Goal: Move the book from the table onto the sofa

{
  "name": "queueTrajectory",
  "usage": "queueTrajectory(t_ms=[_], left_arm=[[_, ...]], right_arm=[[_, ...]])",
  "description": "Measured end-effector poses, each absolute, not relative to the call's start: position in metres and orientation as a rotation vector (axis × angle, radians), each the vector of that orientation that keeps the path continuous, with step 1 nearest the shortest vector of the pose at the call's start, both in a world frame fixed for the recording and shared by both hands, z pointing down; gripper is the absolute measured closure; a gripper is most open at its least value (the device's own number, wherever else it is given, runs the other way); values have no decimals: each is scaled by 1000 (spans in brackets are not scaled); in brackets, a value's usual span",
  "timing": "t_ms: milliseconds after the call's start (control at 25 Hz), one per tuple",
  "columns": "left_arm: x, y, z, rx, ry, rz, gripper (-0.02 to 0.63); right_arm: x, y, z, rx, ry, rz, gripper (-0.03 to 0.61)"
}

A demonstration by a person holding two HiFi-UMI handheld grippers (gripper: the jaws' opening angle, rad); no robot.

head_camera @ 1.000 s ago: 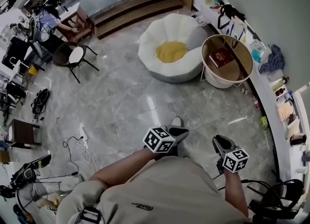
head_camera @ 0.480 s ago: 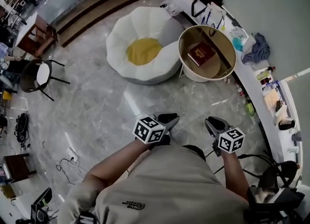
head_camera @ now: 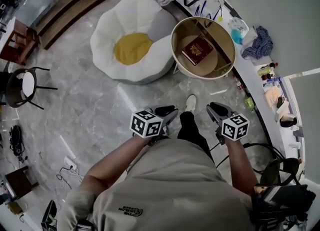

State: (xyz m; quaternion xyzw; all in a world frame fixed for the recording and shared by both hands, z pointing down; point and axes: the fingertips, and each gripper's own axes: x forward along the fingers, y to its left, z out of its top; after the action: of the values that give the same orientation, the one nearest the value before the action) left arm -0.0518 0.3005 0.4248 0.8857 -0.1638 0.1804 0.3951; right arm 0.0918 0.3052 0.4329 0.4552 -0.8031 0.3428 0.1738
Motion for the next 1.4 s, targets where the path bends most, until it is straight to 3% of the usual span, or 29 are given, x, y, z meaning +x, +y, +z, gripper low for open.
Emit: queueTrajectory(t_ms=[440,880,1400], left_arm=[[23,173,481,2074,-530,453,531],[111,59,594,1828,-674,491,511],[150,-8,743,1611,-755,627,477]], right_arm=[[189,159,505,1236,-2266,1067,468],[302,11,624,1089,-2180,1161,454],[353,-107,773,995,-2070,1202,436]])
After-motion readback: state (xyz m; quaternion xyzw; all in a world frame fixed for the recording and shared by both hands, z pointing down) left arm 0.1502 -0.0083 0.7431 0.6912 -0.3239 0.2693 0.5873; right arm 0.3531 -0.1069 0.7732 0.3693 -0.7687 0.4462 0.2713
